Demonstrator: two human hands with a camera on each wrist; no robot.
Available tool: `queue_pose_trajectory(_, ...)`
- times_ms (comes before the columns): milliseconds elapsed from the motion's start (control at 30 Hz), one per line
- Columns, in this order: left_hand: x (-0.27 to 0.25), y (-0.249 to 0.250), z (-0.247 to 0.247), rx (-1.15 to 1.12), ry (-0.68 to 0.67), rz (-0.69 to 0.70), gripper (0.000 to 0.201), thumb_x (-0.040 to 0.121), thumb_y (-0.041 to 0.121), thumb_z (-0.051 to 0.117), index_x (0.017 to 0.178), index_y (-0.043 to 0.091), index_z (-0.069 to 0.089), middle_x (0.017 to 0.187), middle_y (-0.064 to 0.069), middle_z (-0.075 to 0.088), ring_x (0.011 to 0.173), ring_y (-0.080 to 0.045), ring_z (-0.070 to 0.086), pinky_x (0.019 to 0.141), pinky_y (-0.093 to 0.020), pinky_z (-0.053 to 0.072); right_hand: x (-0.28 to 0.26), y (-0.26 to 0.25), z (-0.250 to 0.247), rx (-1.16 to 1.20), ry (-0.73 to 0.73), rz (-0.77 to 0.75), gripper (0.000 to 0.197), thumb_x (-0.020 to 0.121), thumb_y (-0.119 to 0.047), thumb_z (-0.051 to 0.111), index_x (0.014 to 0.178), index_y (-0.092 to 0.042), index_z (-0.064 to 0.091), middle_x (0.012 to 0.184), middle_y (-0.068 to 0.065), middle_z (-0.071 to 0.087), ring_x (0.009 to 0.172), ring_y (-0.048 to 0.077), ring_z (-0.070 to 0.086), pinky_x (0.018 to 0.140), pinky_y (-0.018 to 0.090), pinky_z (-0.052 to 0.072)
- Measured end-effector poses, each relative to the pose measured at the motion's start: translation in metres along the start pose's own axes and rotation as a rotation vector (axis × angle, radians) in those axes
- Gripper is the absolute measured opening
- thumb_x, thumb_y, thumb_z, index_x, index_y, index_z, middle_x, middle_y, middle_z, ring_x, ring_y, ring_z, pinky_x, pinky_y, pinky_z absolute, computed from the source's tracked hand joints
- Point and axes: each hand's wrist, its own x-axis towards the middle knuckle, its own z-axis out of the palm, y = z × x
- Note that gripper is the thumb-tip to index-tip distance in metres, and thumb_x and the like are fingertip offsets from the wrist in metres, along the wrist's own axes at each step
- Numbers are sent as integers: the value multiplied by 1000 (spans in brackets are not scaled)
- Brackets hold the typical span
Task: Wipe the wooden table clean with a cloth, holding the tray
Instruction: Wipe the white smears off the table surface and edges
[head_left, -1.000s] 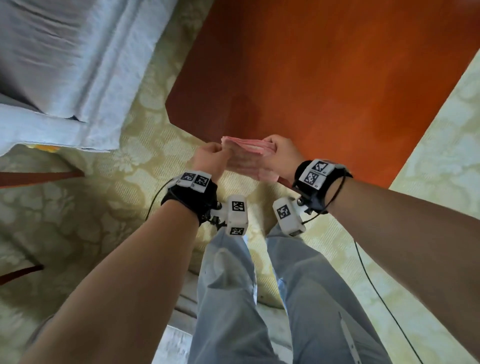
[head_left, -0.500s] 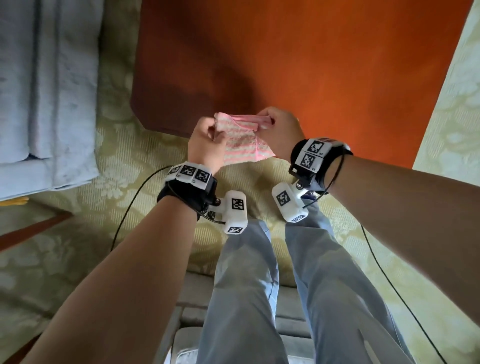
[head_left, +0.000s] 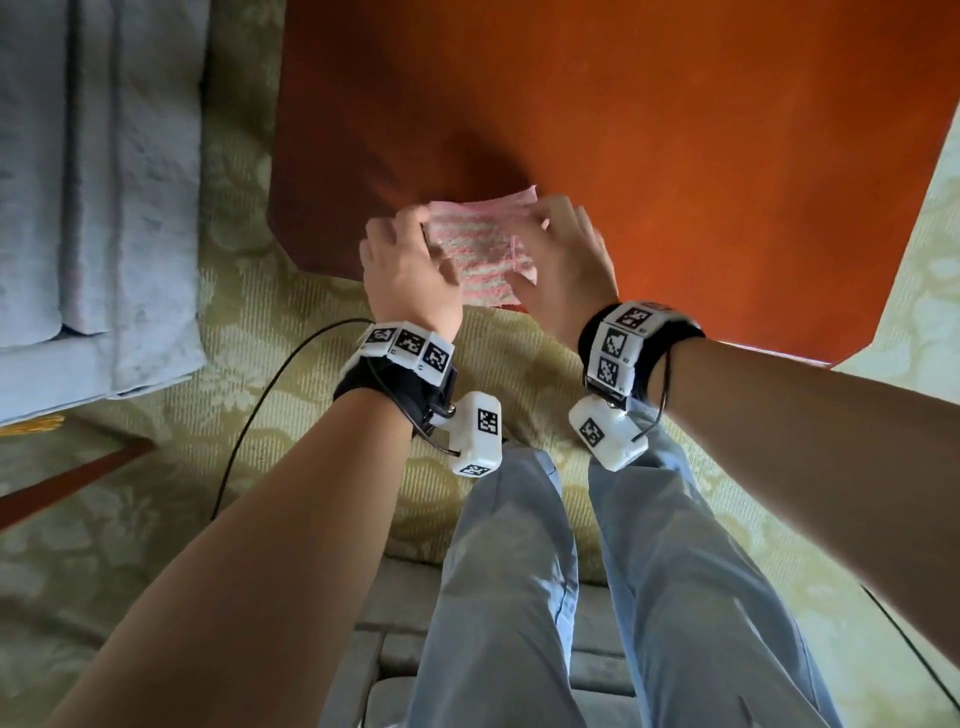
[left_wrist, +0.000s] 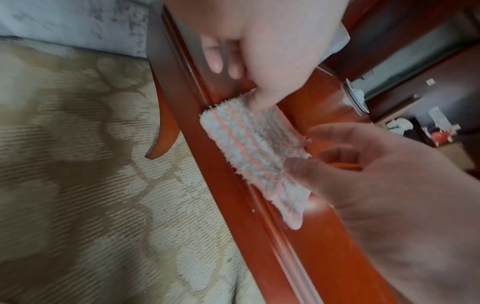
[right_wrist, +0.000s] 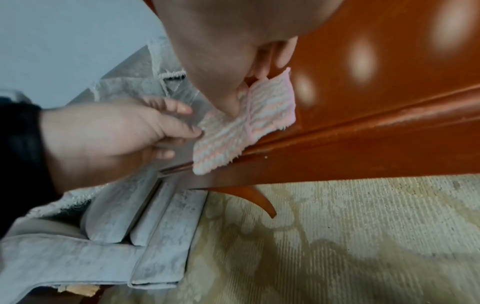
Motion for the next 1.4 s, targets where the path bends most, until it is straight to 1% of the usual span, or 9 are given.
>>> queue_pose_trajectory(133, -4, -2, 1, 118, -84, 222, 35, 73, 13, 75, 108, 12, 70, 113, -16, 57, 98, -35, 54, 82, -45, 51, -3, -8, 8, -75, -165, 93, 62, 81, -45, 71, 135, -24, 49, 128, 11, 46, 112, 31, 48, 86, 46, 51)
queue_pose_trajectory(233, -7, 1, 2, 218, -211, 227, 41, 76, 19, 79, 115, 17, 68, 129, -15, 53, 109, -35, 51, 87, -48, 51, -4, -12, 13, -153, -190, 128, 63, 80, -55, 68, 133, -27, 48, 129, 9, 43, 112, 30, 46, 84, 44, 51)
queue_pose_trajectory(400, -8, 3, 6, 324, -230, 224, 49, 78, 24, 80, 124, 19, 64, 141, -12, 45, 122, -33, 47, 94, -47, 46, -2, -8, 17, -179, -176, 123, 65, 81, -46, 71, 137, -25, 45, 134, 10, 41, 117, 31, 44, 88, 46, 48)
queue_pose_trajectory(633, -1, 11, 14, 347, -154, 195, 49, 63, 20, 90, 107, 15, 69, 124, -14, 58, 101, -32, 59, 75, -43, 50, 13, -2, 12, -220, -159, 102, 62, 82, -43, 71, 137, -28, 47, 133, 8, 44, 115, 30, 47, 87, 45, 48)
queue_pose_trajectory(767, 13, 19, 19, 354, -118, 170, 50, 66, 22, 87, 112, 18, 67, 130, -14, 56, 105, -30, 57, 78, -43, 49, 33, 2, 4, -237, -181, 65, 64, 83, -43, 71, 139, -27, 46, 132, 9, 45, 115, 30, 48, 90, 45, 48)
queue_pose_trajectory(933, 29, 26, 20, 351, -102, 137, 47, 67, 16, 84, 110, 20, 67, 126, -14, 58, 103, -31, 58, 77, -43, 48, 54, 5, -1, -252, -188, 44, 62, 83, -40, 71, 137, -25, 46, 131, 10, 45, 114, 31, 48, 90, 46, 46)
queue_pose_trajectory(1100, 47, 37, 16, 386, -124, 95, 50, 73, 19, 82, 120, 22, 63, 139, -14, 50, 113, -31, 53, 84, -42, 46, 79, 4, -10, -278, -244, 1, 59, 85, -39, 68, 137, -24, 46, 131, 12, 43, 115, 33, 46, 92, 46, 43)
queue_pose_trajectory(1300, 56, 36, 21, 318, -22, 131, 36, 72, 10, 79, 105, 15, 69, 130, -10, 59, 109, -31, 58, 77, -43, 47, 94, 1, -16, -385, -197, -202, 55, 78, -29, 73, 129, -19, 53, 134, 6, 47, 119, 32, 46, 91, 46, 43)
queue_pose_trajectory(1400, 58, 33, 22, 258, 2, 200, 38, 67, 9, 82, 103, 8, 71, 129, -9, 62, 120, -31, 58, 84, -46, 47, 99, 1, -16, -381, -228, -272, 61, 81, -27, 67, 137, -16, 47, 138, 3, 45, 128, 31, 41, 97, 44, 41)
